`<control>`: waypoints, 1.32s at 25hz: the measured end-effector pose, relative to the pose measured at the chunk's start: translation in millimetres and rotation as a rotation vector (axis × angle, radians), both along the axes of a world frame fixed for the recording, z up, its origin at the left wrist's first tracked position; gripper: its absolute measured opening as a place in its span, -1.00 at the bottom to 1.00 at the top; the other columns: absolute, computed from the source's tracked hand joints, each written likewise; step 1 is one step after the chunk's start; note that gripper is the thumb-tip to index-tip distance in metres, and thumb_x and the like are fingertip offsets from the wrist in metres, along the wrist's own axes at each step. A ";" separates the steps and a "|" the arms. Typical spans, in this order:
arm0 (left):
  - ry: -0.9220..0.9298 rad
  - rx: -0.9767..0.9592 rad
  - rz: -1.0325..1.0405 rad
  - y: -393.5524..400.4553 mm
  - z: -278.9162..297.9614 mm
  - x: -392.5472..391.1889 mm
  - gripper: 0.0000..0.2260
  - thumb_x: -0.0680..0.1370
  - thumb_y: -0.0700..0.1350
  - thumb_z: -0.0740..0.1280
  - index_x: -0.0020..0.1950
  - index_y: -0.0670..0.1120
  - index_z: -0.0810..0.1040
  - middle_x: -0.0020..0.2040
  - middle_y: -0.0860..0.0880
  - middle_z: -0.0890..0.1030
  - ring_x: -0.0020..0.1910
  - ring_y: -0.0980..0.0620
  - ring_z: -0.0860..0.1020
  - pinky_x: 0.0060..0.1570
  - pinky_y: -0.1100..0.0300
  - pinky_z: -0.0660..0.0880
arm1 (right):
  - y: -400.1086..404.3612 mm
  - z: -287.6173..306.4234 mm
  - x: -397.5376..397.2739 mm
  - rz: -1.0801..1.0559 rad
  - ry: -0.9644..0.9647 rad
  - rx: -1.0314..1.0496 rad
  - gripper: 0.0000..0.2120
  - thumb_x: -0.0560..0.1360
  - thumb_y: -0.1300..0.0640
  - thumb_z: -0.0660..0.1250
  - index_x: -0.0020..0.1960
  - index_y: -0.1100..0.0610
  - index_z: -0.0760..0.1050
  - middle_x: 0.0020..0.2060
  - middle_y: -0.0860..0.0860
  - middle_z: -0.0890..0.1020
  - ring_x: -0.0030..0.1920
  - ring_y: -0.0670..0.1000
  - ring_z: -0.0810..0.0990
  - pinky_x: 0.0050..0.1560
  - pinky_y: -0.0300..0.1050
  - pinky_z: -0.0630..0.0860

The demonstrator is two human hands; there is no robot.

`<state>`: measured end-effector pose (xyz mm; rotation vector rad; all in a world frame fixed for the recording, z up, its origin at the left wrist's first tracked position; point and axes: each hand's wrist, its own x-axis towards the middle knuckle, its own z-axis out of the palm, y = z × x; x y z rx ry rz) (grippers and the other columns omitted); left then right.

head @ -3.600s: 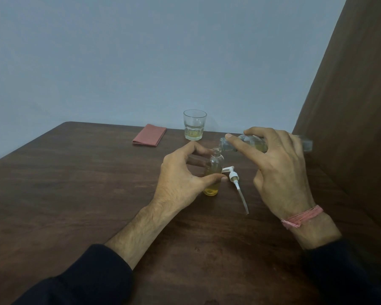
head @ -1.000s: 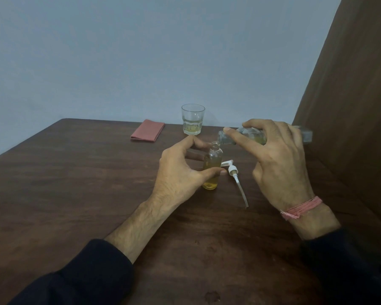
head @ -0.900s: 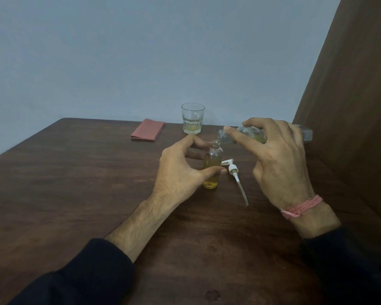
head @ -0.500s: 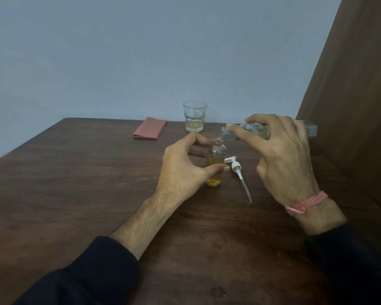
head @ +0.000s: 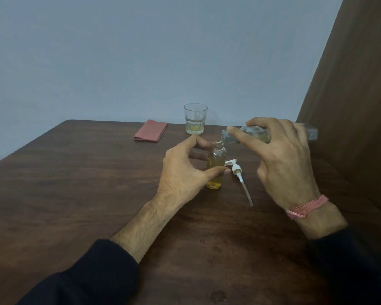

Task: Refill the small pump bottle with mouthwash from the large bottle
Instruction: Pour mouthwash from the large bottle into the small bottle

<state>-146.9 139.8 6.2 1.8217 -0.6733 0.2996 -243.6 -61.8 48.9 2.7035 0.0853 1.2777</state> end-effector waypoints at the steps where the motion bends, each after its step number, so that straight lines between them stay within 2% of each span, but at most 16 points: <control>1: -0.002 0.004 0.003 0.1 -0.2 0.1 -0.51 0.32 0.19 0.80 0.13 0.21 0.67 0.15 0.35 0.74 0.06 0.36 0.74 0.05 0.24 0.66 | -0.2 -0.1 0.0 0.001 -0.002 0.001 -0.10 0.30 0.54 0.40 0.55 -0.04 0.56 0.35 0.18 0.61 0.31 0.29 0.56 0.32 0.31 0.38; 7: 0.000 -0.019 0.001 0.5 1.6 -2.7 -0.54 0.34 0.25 0.77 0.12 0.22 0.68 0.14 0.34 0.75 0.05 0.35 0.75 0.06 0.16 0.70 | -1.4 0.2 0.5 0.002 -0.002 -0.002 -0.07 0.28 0.55 0.42 0.56 -0.05 0.55 0.35 0.17 0.60 0.30 0.28 0.56 0.33 0.31 0.37; 11: 0.007 -0.032 0.010 0.5 2.9 -3.1 -0.61 0.41 0.28 0.73 0.11 0.21 0.68 0.16 0.32 0.76 0.05 0.32 0.76 0.11 0.03 0.75 | -1.0 -0.6 1.5 -0.001 -0.004 -0.004 -0.08 0.29 0.54 0.42 0.56 -0.05 0.55 0.35 0.18 0.61 0.31 0.29 0.56 0.31 0.30 0.37; 14: 0.012 -0.047 0.015 -0.2 2.5 -3.5 -0.68 0.48 0.28 0.68 0.10 0.21 0.69 0.15 0.31 0.76 0.05 0.29 0.77 0.07 -0.02 0.76 | -0.6 -0.6 1.8 -0.002 -0.010 -0.007 -0.08 0.29 0.55 0.44 0.55 -0.04 0.56 0.35 0.18 0.61 0.30 0.30 0.57 0.30 0.28 0.36; 18: 0.015 -0.056 0.022 -1.0 2.0 -3.4 -0.74 0.55 0.26 0.64 0.10 0.19 0.69 0.13 0.26 0.77 0.05 0.27 0.78 -0.02 -0.02 0.78 | -1.3 -0.6 1.4 0.000 -0.012 -0.010 -0.06 0.28 0.56 0.45 0.56 -0.06 0.55 0.35 0.17 0.61 0.31 0.27 0.56 0.31 0.27 0.36; 33: 0.024 -0.056 0.001 -0.7 0.4 -1.3 -0.80 0.58 0.16 0.64 0.10 0.17 0.70 0.13 0.25 0.77 0.07 0.22 0.78 -0.04 -0.08 0.79 | -0.3 -0.5 0.9 0.010 -0.020 -0.007 -0.07 0.27 0.58 0.43 0.54 -0.02 0.57 0.33 0.19 0.63 0.29 0.29 0.58 0.29 0.32 0.40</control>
